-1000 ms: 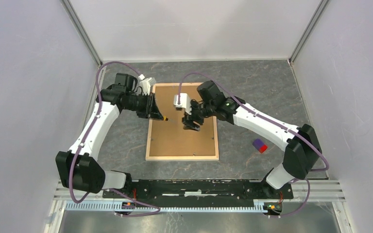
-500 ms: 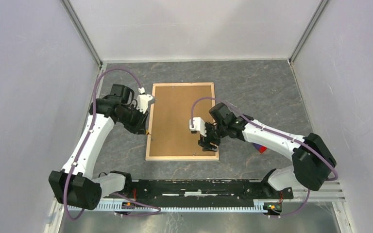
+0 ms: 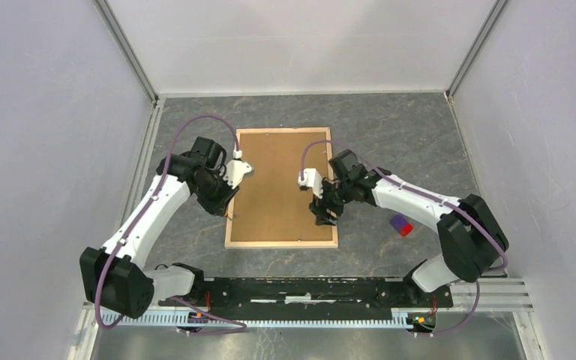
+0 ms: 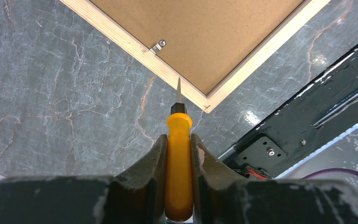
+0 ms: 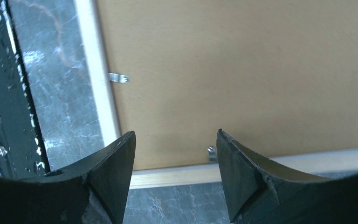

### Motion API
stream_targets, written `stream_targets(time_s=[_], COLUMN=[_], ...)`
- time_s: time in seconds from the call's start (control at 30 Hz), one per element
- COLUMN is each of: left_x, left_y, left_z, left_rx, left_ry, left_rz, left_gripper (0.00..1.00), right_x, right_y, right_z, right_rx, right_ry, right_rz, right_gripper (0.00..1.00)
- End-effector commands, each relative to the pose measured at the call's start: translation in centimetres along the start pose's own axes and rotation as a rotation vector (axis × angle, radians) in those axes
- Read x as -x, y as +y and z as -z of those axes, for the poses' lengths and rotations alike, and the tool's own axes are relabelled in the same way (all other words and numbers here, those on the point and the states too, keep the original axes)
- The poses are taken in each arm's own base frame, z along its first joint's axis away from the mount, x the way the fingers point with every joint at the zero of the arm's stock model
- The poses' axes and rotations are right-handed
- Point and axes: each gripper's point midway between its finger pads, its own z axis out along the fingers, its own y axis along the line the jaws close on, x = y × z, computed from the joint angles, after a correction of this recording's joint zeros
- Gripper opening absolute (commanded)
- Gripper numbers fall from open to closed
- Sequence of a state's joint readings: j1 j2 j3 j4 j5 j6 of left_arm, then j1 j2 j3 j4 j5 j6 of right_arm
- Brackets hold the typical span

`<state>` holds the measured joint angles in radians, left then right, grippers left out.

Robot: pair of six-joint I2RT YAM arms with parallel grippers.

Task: Take the photo out of the frame

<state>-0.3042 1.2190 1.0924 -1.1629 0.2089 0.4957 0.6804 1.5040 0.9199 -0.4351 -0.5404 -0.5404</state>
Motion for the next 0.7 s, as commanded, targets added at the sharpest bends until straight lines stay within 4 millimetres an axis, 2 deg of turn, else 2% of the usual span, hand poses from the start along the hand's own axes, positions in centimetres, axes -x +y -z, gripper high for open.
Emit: stream_targets(time_s=[0.0, 0.17, 0.3, 0.37, 0.5, 0.67], left_x=[0.7, 0.9, 0.9, 1.0, 1.1, 1.3], left_y=[1.1, 0.9, 0.8, 0.9, 0.9, 0.7], left_z=[-0.9, -1.6, -2.2, -2.4, -2.7, -2.9], left_rx=[0.045, 0.046, 0.055, 0.061, 0.064, 0.063], left_ry=[0.008, 0.019, 0.024, 0.027, 0.041, 0.044], left_rz=[-0.066, -0.098, -0.119, -0.128, -0.135, -0.139], left_gripper=[0.02, 0.02, 0.02, 0.02, 0.02, 0.02], right_x=[2.4, 2.5, 1.2, 0.5, -1.2, -2.7], right_y=[-3.7, -7.0, -9.7, -10.7, -12.0, -12.4], right_z=[1.7, 3.0, 3.6, 3.7, 3.6, 3.3], right_rx=[-0.079, -0.196, -0.322, -0.351, -0.402, -0.435], right_ry=[-0.101, -0.156, -0.143, -0.132, -0.094, -0.056], right_rz=[-0.15, -0.322, -0.458, -0.51, -0.583, -0.623], right_gripper=[0.69, 0.67, 0.66, 0.62, 0.56, 0.55])
